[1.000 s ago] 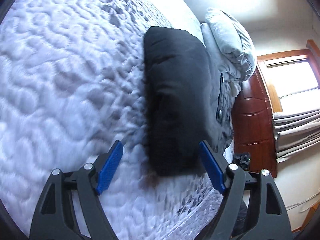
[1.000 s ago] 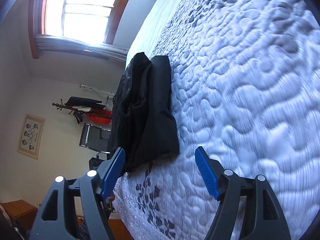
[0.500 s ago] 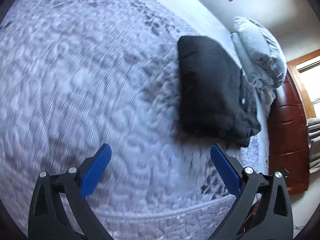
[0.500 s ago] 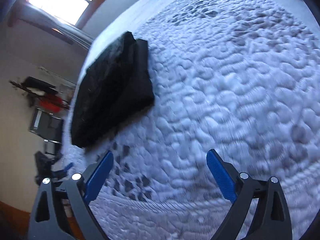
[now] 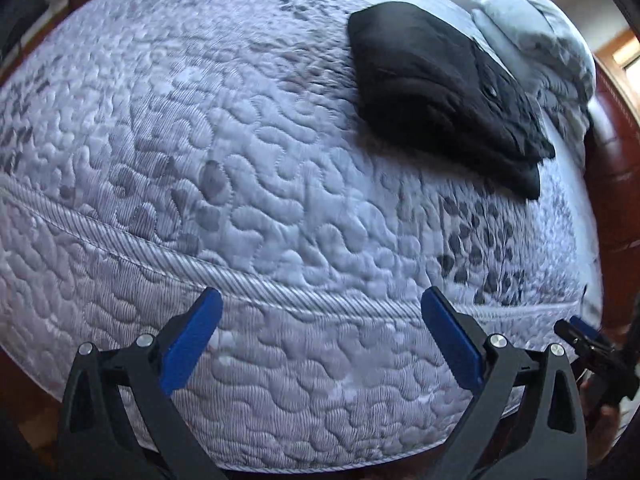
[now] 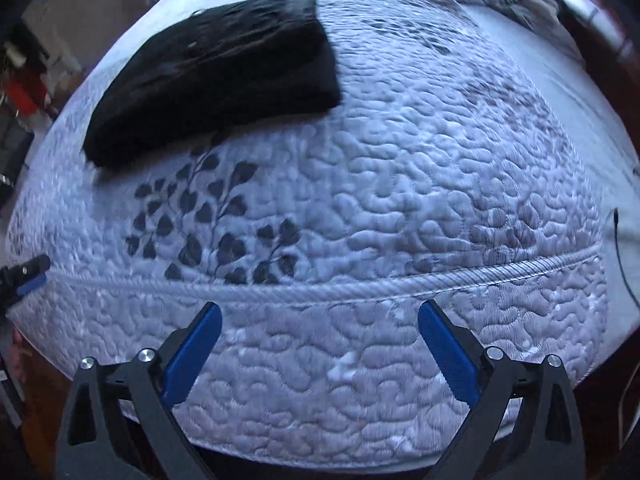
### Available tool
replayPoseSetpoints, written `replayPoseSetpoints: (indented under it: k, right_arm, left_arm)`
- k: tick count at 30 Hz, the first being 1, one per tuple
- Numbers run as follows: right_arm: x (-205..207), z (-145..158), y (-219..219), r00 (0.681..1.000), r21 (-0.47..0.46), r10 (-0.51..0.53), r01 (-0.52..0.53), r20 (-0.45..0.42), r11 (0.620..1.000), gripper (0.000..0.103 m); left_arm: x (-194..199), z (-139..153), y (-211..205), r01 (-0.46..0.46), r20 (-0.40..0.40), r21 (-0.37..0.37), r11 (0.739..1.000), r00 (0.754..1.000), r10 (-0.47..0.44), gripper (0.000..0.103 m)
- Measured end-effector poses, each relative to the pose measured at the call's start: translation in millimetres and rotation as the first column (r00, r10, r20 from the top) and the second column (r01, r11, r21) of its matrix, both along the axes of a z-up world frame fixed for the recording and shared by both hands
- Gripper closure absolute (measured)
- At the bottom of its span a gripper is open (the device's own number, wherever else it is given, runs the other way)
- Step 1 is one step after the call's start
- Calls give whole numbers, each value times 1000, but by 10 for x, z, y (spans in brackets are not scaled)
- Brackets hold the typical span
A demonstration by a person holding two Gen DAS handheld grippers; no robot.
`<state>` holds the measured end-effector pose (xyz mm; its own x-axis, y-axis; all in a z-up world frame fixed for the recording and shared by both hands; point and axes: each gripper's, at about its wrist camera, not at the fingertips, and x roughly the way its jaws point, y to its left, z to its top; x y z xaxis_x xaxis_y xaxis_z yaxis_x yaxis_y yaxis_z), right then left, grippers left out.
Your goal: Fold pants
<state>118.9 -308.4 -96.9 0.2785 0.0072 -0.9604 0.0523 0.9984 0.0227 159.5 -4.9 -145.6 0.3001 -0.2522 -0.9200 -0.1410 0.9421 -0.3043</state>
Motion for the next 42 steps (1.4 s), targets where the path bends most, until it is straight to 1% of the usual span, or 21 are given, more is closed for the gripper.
replayPoseSetpoints:
  k: [2, 3, 6, 7, 9, 11, 14, 18, 20, 27, 32, 36, 42]
  right_arm:
    - [-52, 46, 160, 1000, -38, 19, -19, 4, 999, 4]
    - [-62, 70, 203, 1000, -38, 19, -19, 2, 999, 4]
    - [-118, 178, 309, 999, 16, 8, -9, 32, 1000, 4]
    - [-125, 226, 321, 999, 27, 1, -2, 42, 1000, 4]
    - [-135, 342, 347, 998, 39, -13, 10, 68, 999, 4]
    - [-131, 463, 336, 995, 25, -20, 17, 101, 1000, 4]
    - [-160, 733, 305, 985, -21, -39, 43, 165, 999, 4]
    - [-187, 1012, 266, 972, -13, -49, 54, 231, 998, 4]
    - [-200, 1134, 263, 967, -13, -53, 58, 250, 998, 4]
    - [-259, 1426, 325, 956, -29, -46, 57, 289, 998, 4]
    - [-306, 1550, 357, 948, -10, -45, 50, 316, 999, 4]
    - [-322, 1621, 359, 940, -8, -46, 51, 337, 999, 4]
    - [-315, 1640, 387, 939, -15, -36, 43, 343, 999, 4]
  left_arm:
    - [-49, 104, -142, 44, 18, 35, 998, 999, -45, 4]
    - [-33, 156, -225, 59, 25, 47, 997, 998, -60, 4]
    - [-85, 334, -381, 93, 74, 89, 992, 992, -100, 4]
    - [-98, 412, -421, 94, 90, 104, 990, 991, -104, 4]
    - [-115, 557, -460, 90, 125, 107, 990, 987, -103, 4]
    - [-128, 724, -507, 96, 162, 111, 989, 980, -114, 4]
    - [-127, 928, -561, 82, 200, 146, 986, 974, -110, 4]
    - [-183, 1210, -565, 62, 255, 159, 985, 962, -102, 4]
    - [-195, 1284, -609, 57, 266, 161, 985, 959, -99, 4]
    - [-272, 1528, -662, 53, 308, 219, 974, 944, -121, 4]
    - [-307, 1681, -682, 50, 330, 235, 971, 935, -128, 4]
    - [-352, 1825, -687, 45, 367, 229, 972, 921, -129, 4]
    - [-392, 1954, -751, 46, 395, 276, 960, 905, -158, 4]
